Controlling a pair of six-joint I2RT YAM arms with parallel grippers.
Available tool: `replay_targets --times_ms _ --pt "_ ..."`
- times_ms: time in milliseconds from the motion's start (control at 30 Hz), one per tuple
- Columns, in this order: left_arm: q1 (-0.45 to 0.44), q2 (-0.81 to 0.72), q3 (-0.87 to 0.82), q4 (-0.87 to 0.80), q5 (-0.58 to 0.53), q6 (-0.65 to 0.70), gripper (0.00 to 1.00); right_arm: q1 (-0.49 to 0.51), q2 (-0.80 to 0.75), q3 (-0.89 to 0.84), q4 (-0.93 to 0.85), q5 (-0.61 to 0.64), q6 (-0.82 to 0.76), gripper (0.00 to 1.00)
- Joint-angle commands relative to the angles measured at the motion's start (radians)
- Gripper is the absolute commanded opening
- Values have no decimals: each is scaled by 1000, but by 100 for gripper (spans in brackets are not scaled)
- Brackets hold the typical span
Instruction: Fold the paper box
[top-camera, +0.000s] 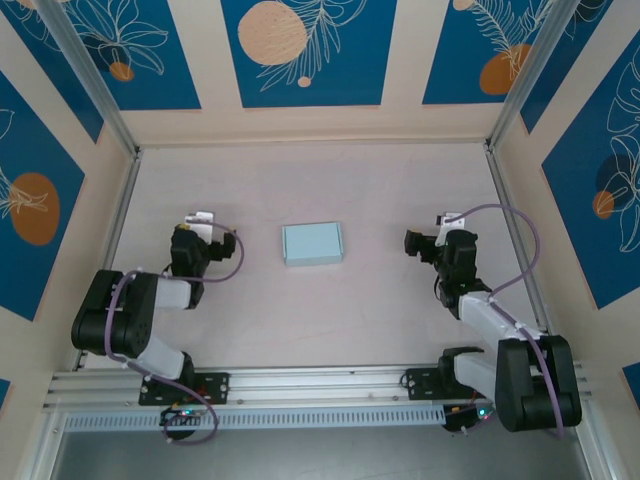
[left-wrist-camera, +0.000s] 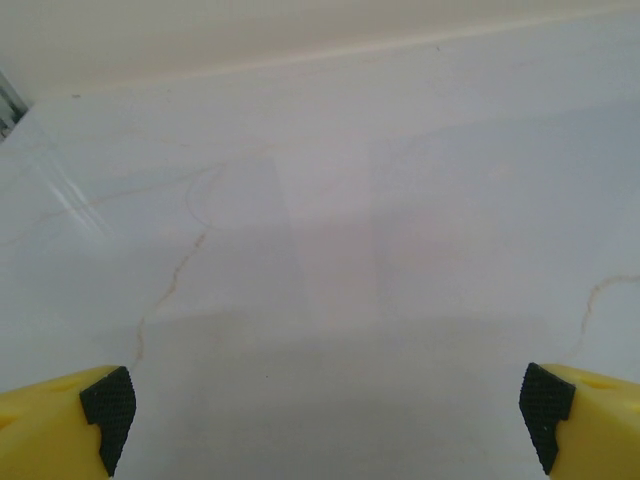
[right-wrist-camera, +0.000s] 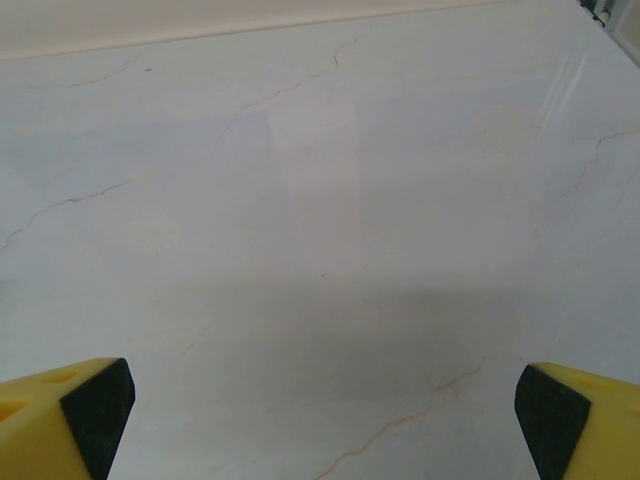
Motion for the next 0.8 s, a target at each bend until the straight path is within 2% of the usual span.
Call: replay_targets --times_ms 0,200,767 --pt "18 2 15 -48 28 -23 100 -7 37 -7 117 -50 -38 99" --pt "18 2 10 -40 14 -28 100 -6 134 -11 243 -131 -59 99" --pt "18 1 9 -37 14 -27 100 -55 409 72 405 -248 -52 99"
